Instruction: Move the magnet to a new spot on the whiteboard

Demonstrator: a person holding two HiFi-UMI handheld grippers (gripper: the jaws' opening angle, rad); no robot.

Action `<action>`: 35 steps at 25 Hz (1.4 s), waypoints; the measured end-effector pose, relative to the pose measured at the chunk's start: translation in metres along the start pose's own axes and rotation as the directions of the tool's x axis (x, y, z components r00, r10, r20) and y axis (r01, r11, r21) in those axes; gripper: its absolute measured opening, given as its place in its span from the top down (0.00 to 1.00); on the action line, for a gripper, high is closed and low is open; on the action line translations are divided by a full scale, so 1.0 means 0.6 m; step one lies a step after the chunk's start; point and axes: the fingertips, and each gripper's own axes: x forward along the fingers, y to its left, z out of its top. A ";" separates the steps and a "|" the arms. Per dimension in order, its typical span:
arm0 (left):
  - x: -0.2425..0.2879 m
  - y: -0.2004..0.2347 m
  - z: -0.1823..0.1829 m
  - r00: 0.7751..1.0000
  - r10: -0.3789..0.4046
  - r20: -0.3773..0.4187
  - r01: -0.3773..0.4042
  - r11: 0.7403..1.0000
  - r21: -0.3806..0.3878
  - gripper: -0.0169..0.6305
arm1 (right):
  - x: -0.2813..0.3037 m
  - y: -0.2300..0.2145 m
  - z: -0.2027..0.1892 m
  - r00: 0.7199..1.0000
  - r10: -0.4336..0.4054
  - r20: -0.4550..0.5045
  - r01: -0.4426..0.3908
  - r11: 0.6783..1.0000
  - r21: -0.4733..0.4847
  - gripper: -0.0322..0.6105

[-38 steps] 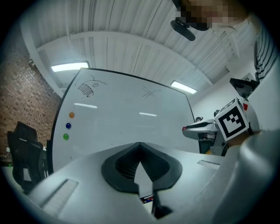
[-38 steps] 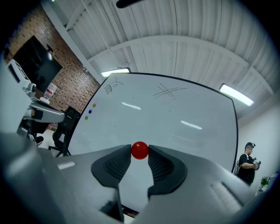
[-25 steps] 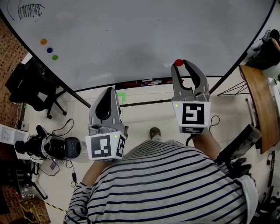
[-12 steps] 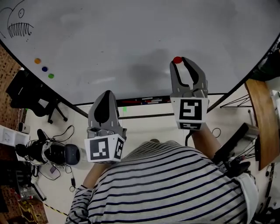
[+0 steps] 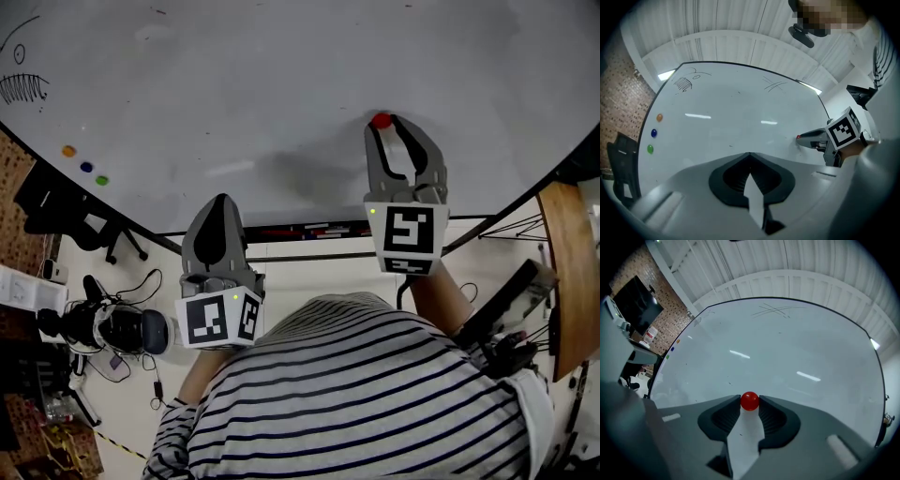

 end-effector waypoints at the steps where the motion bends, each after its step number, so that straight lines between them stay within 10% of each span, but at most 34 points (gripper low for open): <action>1: 0.002 0.000 0.000 1.000 -0.001 0.000 0.001 1.000 0.000 0.95 | 0.002 0.000 -0.003 1.000 0.000 -0.006 0.000 1.000 0.001 0.76; 25: -0.117 0.013 0.016 0.999 -0.044 -0.006 0.044 0.999 -0.017 0.95 | -0.120 0.055 0.027 1.000 0.008 0.007 -0.008 1.000 0.025 0.66; 35: -0.283 -0.016 0.018 0.991 -0.127 -0.033 0.124 0.990 -0.066 0.95 | -0.339 0.104 0.052 0.998 -0.051 -0.044 0.054 0.996 0.074 0.95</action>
